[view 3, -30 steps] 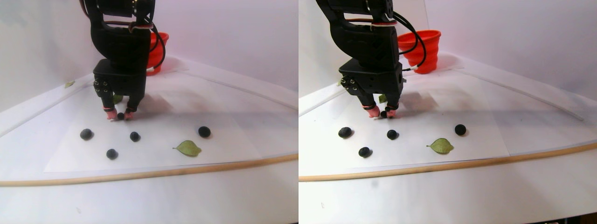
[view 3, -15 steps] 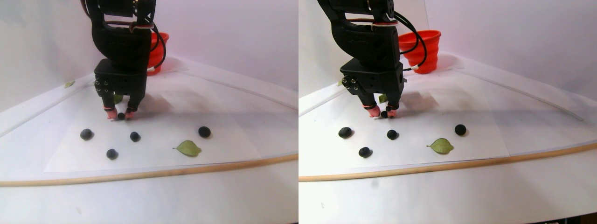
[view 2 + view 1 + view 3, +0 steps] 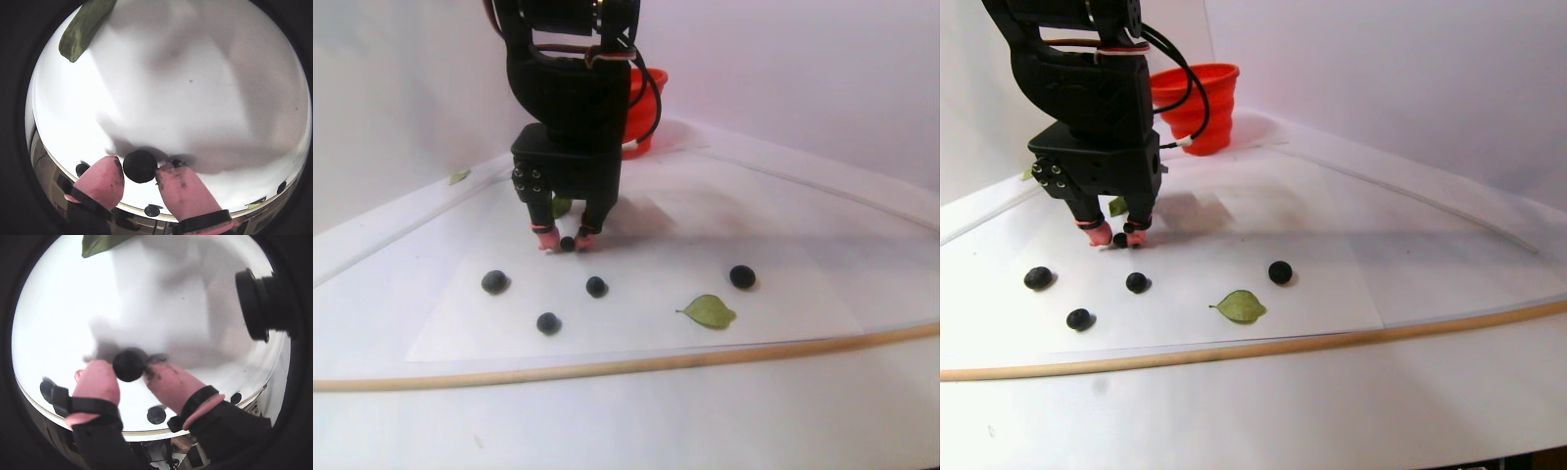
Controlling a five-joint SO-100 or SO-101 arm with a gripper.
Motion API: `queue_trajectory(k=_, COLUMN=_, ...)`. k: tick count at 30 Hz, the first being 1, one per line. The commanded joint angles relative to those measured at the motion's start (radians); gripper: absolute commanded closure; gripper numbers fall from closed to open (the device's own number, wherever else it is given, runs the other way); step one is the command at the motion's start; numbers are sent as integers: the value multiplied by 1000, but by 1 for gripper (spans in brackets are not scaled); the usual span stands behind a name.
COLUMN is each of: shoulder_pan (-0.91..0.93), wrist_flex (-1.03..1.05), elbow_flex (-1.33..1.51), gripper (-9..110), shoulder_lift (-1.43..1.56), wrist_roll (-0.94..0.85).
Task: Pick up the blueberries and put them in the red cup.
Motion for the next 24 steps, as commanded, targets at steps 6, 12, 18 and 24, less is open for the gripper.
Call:
queue_trajectory(k=6, shoulder_pan=3, wrist_flex=8, elbow_flex=-14, gripper=88, shoulder_lift=92, wrist_roll=17)
queue_trajectory(k=12, shoulder_pan=3, wrist_flex=12, elbow_flex=-8, gripper=88, shoulder_lift=107, wrist_roll=11)
queue_trajectory(k=18, shoulder_pan=-3, wrist_flex=12, elbow_flex=2, gripper=89, shoulder_lift=104, wrist_roll=15)
queue_trajectory(k=24, shoulder_pan=-12, wrist_flex=12, elbow_flex=21, gripper=89, shoulder_lift=104, wrist_roll=11)
